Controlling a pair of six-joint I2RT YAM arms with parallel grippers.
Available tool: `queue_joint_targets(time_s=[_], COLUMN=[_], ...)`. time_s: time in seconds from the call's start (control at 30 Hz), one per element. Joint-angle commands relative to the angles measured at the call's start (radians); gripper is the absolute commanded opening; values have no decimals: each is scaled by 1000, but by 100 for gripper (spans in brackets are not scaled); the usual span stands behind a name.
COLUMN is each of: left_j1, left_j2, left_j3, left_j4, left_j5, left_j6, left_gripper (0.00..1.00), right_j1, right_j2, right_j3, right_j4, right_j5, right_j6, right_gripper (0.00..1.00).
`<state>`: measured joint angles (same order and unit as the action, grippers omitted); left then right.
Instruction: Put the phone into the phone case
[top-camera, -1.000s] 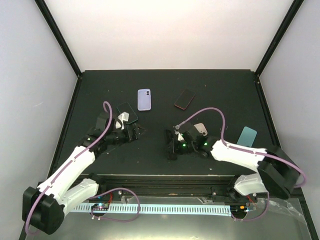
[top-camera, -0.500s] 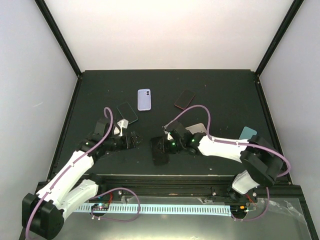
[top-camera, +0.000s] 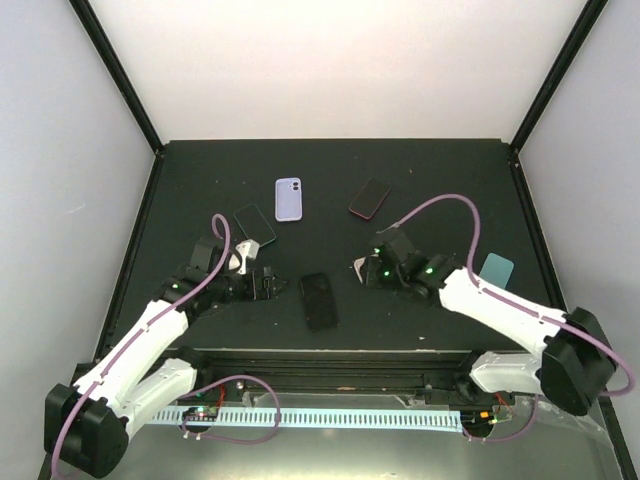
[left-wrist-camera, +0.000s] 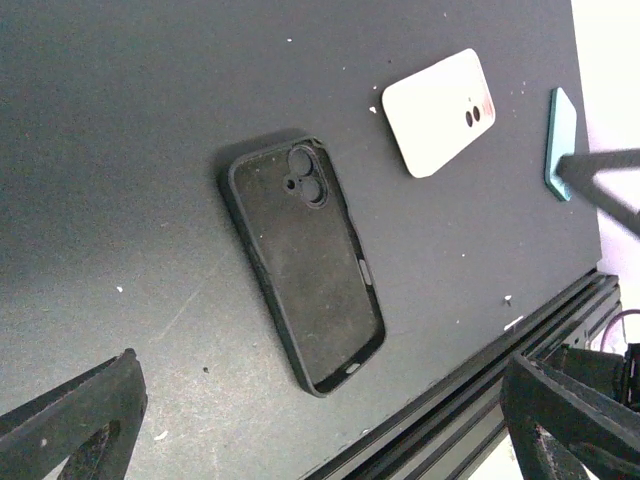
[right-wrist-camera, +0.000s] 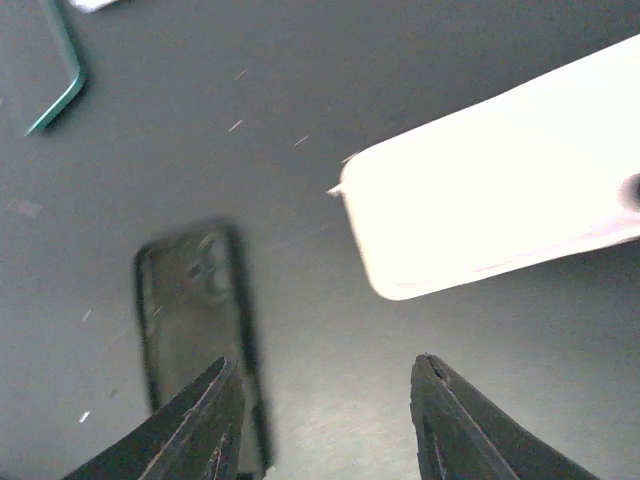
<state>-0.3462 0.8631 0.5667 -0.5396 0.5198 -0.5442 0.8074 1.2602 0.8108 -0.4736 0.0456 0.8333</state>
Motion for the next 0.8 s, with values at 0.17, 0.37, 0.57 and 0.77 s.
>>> queue_joint_targets(time_s=[0.17, 0.37, 0.57, 0.77], left_j1=[-2, -4, -4, -4], left_j2=[-6, 2, 24, 42], left_j3=[33, 47, 82, 105], left_j4=[-39, -60, -112, -112], left_j5=[14, 54, 28, -24], left_j6=[48, 57, 71, 83], left_gripper=[99, 99, 99, 98], right_j1=[-310, -566, -731, -786], right_j2=[-163, -203, -162, -62], right_j3=[-9, -10, 4, 32], right_j4=[-212, -224, -233, -133], right_j5=[192, 239, 338, 190], right_j6=[-50, -138, -218, -260], right_gripper=[49, 57, 74, 88])
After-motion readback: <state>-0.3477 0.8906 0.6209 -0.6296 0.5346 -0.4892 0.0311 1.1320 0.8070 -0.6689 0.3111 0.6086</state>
